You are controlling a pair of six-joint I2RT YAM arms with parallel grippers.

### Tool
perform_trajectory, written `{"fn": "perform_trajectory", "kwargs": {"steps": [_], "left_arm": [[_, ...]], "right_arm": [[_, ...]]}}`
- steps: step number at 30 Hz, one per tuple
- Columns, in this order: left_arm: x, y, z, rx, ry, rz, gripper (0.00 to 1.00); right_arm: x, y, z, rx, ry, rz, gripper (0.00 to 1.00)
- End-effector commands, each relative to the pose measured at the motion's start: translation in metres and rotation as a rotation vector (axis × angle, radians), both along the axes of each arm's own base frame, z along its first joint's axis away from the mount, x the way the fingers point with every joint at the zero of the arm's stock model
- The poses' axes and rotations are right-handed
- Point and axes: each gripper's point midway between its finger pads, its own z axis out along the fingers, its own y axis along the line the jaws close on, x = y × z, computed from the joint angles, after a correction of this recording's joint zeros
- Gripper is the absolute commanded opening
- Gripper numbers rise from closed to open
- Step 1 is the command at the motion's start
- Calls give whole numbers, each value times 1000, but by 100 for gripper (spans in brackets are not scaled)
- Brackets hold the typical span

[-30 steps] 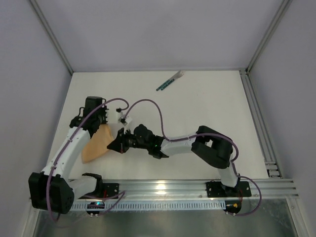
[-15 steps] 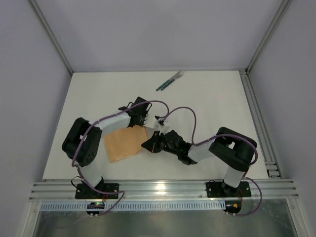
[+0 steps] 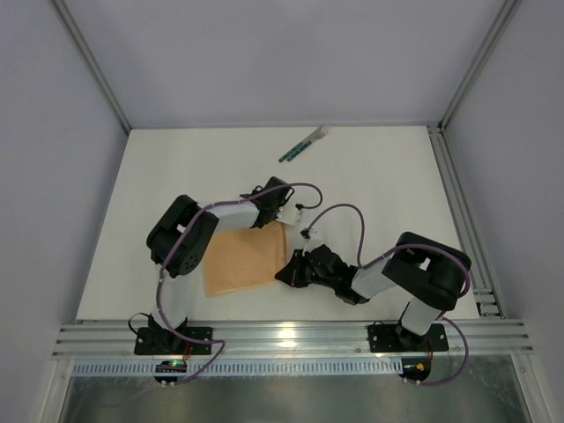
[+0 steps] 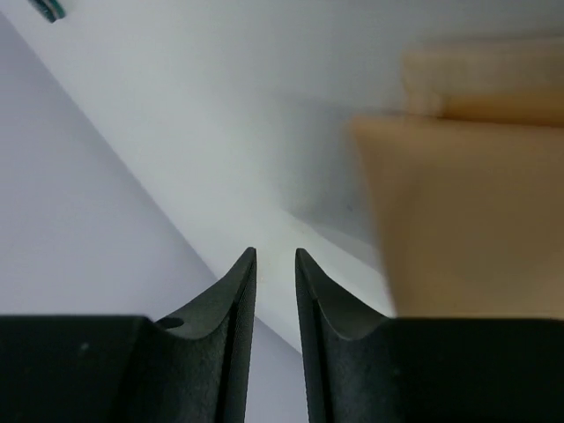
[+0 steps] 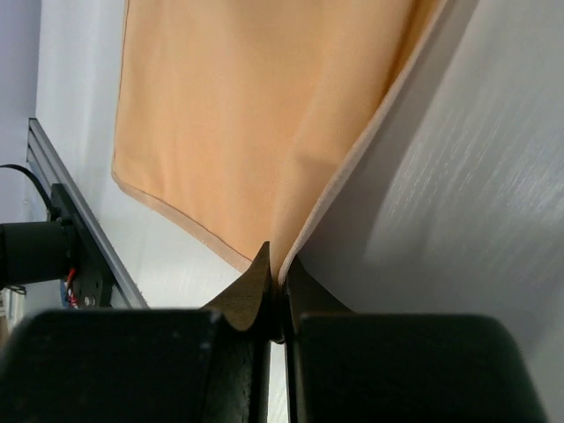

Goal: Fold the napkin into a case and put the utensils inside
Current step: Turn over the lower triangle-folded napkin at the center of the board.

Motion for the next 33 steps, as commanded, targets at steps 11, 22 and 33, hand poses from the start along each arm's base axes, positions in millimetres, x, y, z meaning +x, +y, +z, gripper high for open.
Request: {"fn": "perform_trajectory", "kwargs": {"steps": [11,22,33], "left_arm": [[42,-3,83,-185,-297,210,42],[-36,86,118,-464,-81,584,48],[-90,160,88,-673,69,878,55]], "right_arm": [[-3,-10,2,12,29,-29,4],[-9,-29,1,-152,66,-22,68],[35,-84,55,-420,-180,-173,79]]}}
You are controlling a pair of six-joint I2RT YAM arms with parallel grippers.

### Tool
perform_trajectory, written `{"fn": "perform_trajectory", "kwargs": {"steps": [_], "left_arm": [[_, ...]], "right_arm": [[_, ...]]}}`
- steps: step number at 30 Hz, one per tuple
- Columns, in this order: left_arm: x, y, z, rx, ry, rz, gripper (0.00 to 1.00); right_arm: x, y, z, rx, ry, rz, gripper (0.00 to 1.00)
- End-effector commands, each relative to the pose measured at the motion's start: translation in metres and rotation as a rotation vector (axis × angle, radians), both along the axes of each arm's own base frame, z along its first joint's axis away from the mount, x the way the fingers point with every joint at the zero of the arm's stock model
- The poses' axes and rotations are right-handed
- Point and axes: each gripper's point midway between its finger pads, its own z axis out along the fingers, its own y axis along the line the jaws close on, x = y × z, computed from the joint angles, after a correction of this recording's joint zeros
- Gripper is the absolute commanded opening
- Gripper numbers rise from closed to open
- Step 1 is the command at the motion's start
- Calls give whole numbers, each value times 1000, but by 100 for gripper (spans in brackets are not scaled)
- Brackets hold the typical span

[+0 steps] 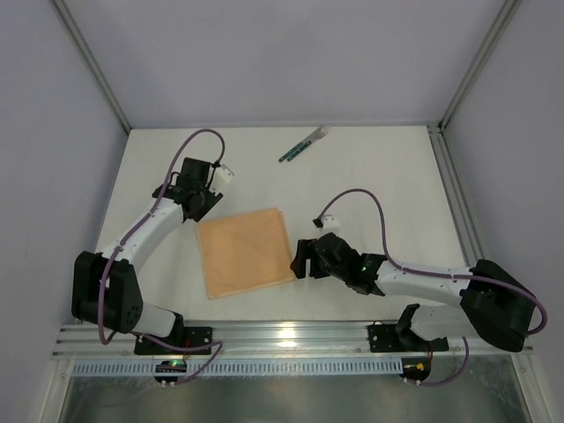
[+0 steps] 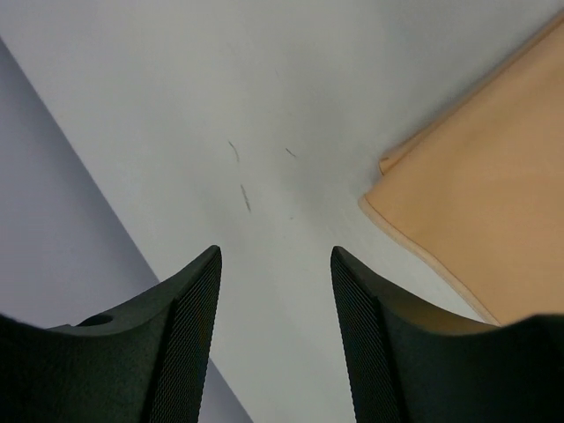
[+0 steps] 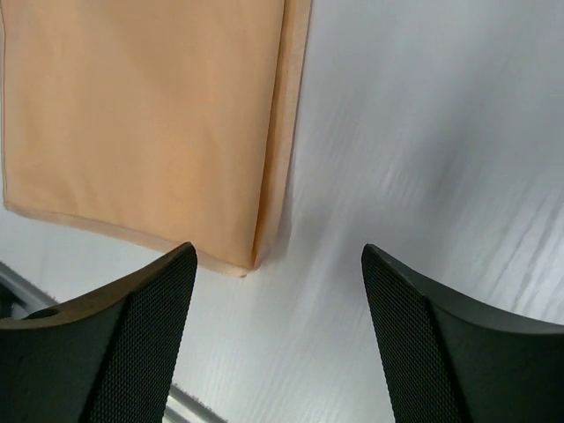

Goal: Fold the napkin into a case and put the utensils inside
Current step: Turn over the lower triangle-folded napkin at the center of the board, then move the lower triangle-folded napkin to the center of the board.

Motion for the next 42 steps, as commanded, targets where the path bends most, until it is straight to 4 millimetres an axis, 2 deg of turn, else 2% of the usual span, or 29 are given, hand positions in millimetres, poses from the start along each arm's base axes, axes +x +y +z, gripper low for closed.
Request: {"fn": "perform_trajectory", "kwargs": {"steps": [1,2,3,4,5,6,7,8,9,10,11,12,14,15,18,23,26,27,28,31,32,36,40,42], "left_arm": [[-23,-4,-25,-154,93,51,56],[-22,1,-29,-176,99,74,56],[-23,0,-34,-208,111,91,56],[-23,1,-38,-220,117,101,57],[-21,4,-43,-231,124,118,56],[-18,5,-46,-244,120,124,56],[-16,2,-48,-272,124,128,56],[-15,4,-52,-283,129,139,55],[-11,9,-57,-296,131,163,54],[-8,9,-59,-315,132,173,53],[-6,11,-60,-323,130,181,52],[-4,13,-65,-326,136,194,51],[-2,14,-71,-320,144,197,51],[-2,14,-77,-316,162,200,50],[2,13,-85,-312,167,196,48],[7,7,-97,-335,175,164,43],[10,7,-106,-328,196,164,38],[11,0,-107,-356,208,137,35],[10,-2,-110,-361,218,132,33],[8,-7,-114,-377,236,107,23],[8,-9,-114,-383,239,98,17],[8,-16,-112,-389,231,58,6],[13,-25,-107,-394,208,23,3],[15,-28,-104,-395,195,12,7]], "right_arm": [[43,-19,28,-126,-169,-29,79],[51,-9,34,-90,-173,13,79],[68,0,48,-62,-191,14,67],[85,-9,33,-101,-158,-4,59],[91,-3,31,-85,-135,22,53],[107,4,40,-63,-145,17,48],[114,7,36,-64,-141,26,46],[123,7,19,-83,-106,18,46],[134,17,27,-56,-119,23,47],[136,25,24,-39,-96,48,50],[140,29,9,-49,-54,45,52],[147,38,15,-29,-50,51,53],[149,46,0,-22,0,54,54],[151,49,-1,-16,8,50,54],[156,49,-15,-32,30,21,55],[160,55,-28,-25,57,12,54],[162,58,-32,-11,62,10,45],[164,61,-31,-5,59,11,42],[165,63,-31,-3,58,14,36],[168,67,-32,5,57,25,24],[169,69,-30,11,52,27,22],[169,64,-25,14,37,3,16],[166,55,-15,37,7,-30,10],[163,50,-13,42,-1,-42,4]]}}
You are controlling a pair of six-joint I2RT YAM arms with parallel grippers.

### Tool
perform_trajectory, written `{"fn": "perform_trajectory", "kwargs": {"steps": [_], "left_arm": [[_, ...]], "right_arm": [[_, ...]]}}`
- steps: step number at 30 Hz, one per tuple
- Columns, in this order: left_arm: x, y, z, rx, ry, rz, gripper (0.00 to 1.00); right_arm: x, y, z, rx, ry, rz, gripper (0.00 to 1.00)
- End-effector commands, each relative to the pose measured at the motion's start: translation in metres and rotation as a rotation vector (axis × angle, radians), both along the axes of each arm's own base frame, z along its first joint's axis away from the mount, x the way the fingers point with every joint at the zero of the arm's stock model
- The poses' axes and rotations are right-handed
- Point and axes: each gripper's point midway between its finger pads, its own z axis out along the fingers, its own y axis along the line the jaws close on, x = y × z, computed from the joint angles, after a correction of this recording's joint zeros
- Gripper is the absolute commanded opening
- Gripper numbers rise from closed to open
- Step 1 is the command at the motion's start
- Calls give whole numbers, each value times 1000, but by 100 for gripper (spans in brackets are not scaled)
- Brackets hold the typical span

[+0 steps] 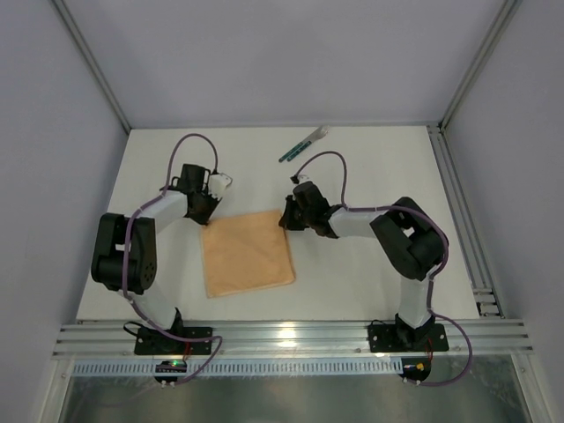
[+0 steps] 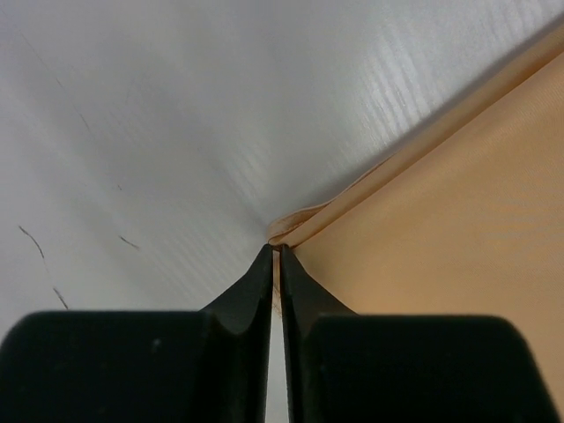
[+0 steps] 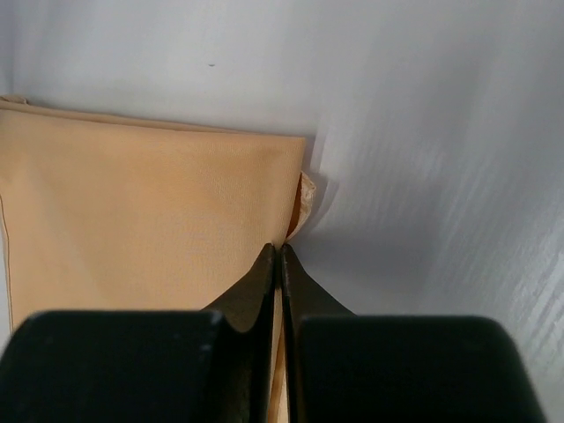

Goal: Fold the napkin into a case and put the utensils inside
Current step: Move the lower triangle-folded napkin to the center of the board.

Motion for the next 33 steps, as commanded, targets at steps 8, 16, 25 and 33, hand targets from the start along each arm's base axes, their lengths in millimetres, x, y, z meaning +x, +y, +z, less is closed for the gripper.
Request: {"fn": "perform_trajectory", "kwargs": {"steps": [8,16,25,33], "left_arm": [[5,-39,78,-133,-185,-129,51],[-108,-80,88,-68,-97,-516,73],[-211,-83,34,95,47,-888,79],[-222,-80,-1,230,25,-995,79]], "right_arm": [[-14,-38,18,42,-28,-116,4],[-34,-46,19,63,9,-111,14],[-57,-67,65,-7,-102,13,52],[-86,-62,110,57,-213,225,52]]}}
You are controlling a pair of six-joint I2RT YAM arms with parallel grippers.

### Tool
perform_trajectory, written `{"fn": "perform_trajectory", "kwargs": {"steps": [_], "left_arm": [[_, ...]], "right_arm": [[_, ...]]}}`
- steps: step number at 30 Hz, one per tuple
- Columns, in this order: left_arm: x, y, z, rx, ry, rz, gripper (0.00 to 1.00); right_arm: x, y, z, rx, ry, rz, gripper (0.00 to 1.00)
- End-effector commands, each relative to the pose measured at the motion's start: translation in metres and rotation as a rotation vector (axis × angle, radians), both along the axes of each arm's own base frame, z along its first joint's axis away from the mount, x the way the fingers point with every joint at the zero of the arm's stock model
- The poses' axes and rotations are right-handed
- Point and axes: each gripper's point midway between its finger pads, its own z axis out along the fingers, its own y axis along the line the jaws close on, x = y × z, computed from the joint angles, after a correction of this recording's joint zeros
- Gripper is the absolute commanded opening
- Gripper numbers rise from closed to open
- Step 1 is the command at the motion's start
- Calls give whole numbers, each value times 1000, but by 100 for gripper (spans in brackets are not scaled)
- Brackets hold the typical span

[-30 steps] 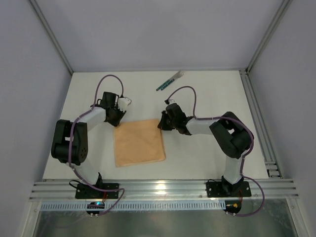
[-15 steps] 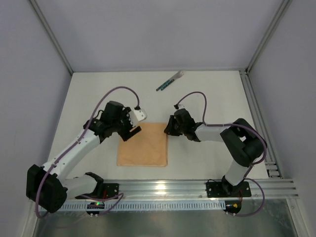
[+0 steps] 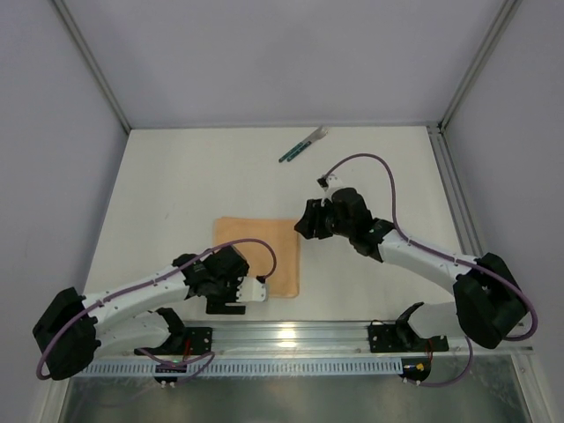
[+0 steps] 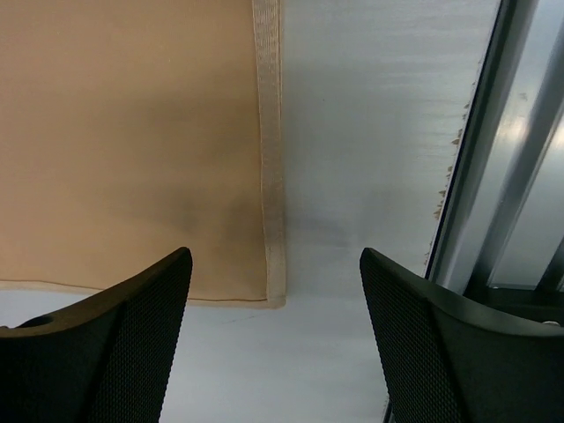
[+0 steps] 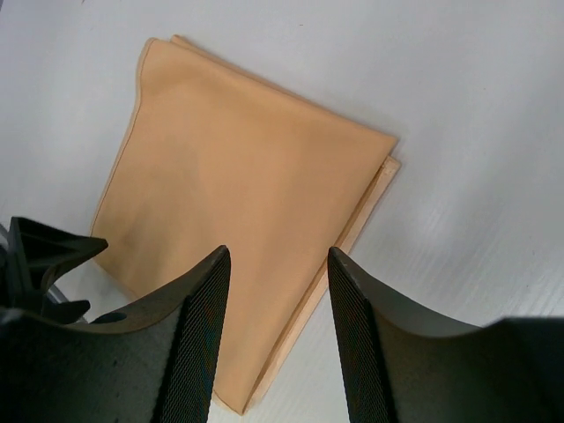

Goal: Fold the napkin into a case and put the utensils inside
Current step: Pick up the lower triangle-folded napkin from the center of the board.

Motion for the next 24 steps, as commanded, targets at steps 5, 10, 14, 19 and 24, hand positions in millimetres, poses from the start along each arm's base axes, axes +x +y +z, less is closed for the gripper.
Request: {"fn": "perform_trajectory", "kwargs": {"steps": [5,10,14,19,24], "left_arm": [[29,6,-13,72,-156,25,76],[24,13,-30,117,-135,21,69],[27,10,-33,121,-149,29,50],[37,2,-21,64,-210,59,11],[45,-9,8,-38,-275,82,0]], "right_arm": [[-34,6,39,26,-163,274,52],[-58,6,73,43,-310,436,52],[-75,2,87,45,-416,540,52],[-95,-3,90,7,-609,692,52],[-117,-11,73,-127,-830,818,52]]}}
